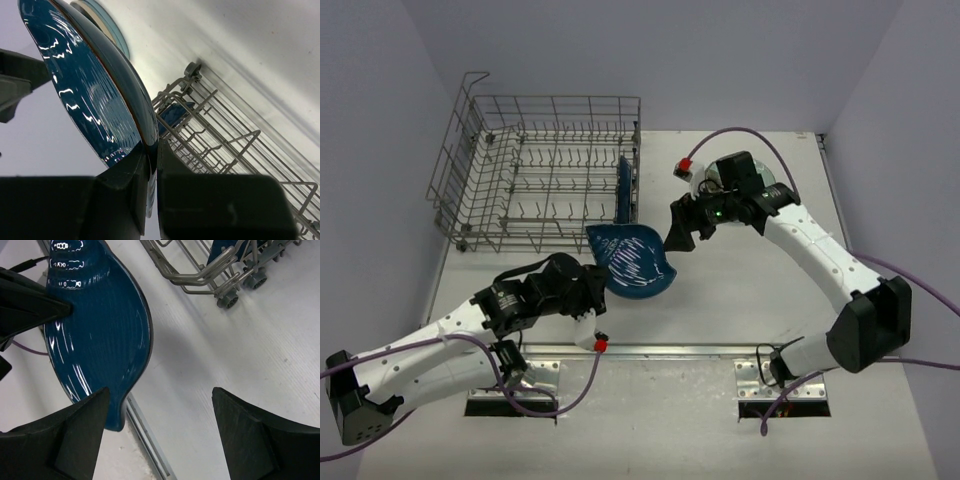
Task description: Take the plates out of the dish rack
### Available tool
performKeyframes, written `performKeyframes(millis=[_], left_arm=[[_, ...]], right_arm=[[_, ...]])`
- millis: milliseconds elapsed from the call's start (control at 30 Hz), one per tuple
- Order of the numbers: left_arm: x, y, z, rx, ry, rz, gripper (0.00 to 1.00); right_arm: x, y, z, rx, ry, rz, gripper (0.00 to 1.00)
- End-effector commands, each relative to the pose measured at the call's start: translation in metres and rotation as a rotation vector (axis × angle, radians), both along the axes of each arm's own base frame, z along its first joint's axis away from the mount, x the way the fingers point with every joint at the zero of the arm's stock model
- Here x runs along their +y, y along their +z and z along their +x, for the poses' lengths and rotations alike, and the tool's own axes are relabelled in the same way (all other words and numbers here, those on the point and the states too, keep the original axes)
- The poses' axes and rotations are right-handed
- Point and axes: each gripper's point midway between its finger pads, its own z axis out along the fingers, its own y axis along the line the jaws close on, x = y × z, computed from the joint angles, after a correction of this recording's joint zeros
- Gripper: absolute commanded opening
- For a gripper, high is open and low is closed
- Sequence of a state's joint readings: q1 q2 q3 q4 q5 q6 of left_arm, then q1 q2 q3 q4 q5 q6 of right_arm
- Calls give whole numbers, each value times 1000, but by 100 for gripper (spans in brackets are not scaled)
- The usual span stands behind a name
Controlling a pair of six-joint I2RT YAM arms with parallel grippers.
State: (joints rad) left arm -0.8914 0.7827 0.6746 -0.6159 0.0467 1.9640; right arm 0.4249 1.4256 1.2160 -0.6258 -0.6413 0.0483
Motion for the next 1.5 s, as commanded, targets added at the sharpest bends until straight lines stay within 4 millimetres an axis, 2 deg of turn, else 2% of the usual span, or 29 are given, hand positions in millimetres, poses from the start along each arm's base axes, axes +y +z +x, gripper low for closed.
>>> performKeyframes(millis=[0, 133, 267, 300, 633, 733, 833, 933, 1000, 1067, 1167, 1333, 1467], left_arm=[[-35, 59, 5, -278, -205, -45, 0], [-38, 56, 4, -277, -222, -33, 0], [-43, 58, 4, -285, -225, -42, 0], [-44, 58, 5, -287, -227, -42, 0], [-48, 62, 6, -296, -230, -51, 0], [-49, 62, 5, -302, -240, -61, 0], [-51, 64, 4, -315, -248, -71, 0], [-50, 65, 6, -321, -239, -70, 1], [-49, 65, 8, -325, -227, -69, 7], [-47, 63, 9, -324, -215, -70, 35], [-45, 64, 10, -329, -196, -79, 59], [-42, 79, 14, -339, -151, -114, 65], [-38, 101, 18, -341, -93, -184, 69]], right_arm=[[19, 16, 14, -80, 31, -1, 82], [32, 19, 16, -57, 61, 15, 78], [39, 17, 15, -10, 74, 28, 66], [42, 12, 14, 23, 81, 30, 61], [49, -5, 0, 127, 134, 31, 54], [48, -9, -1, 126, 137, 21, 47], [49, -9, -1, 130, 140, 25, 28], [50, -6, 0, 124, 137, 30, 4], [49, -3, 0, 118, 135, 31, 0], [48, -2, -2, 116, 135, 32, 0], [42, 1, 0, 90, 121, 26, 0], [24, 3, 7, 83, 78, 37, 0], [-24, 17, 42, 93, -72, 104, 0]])
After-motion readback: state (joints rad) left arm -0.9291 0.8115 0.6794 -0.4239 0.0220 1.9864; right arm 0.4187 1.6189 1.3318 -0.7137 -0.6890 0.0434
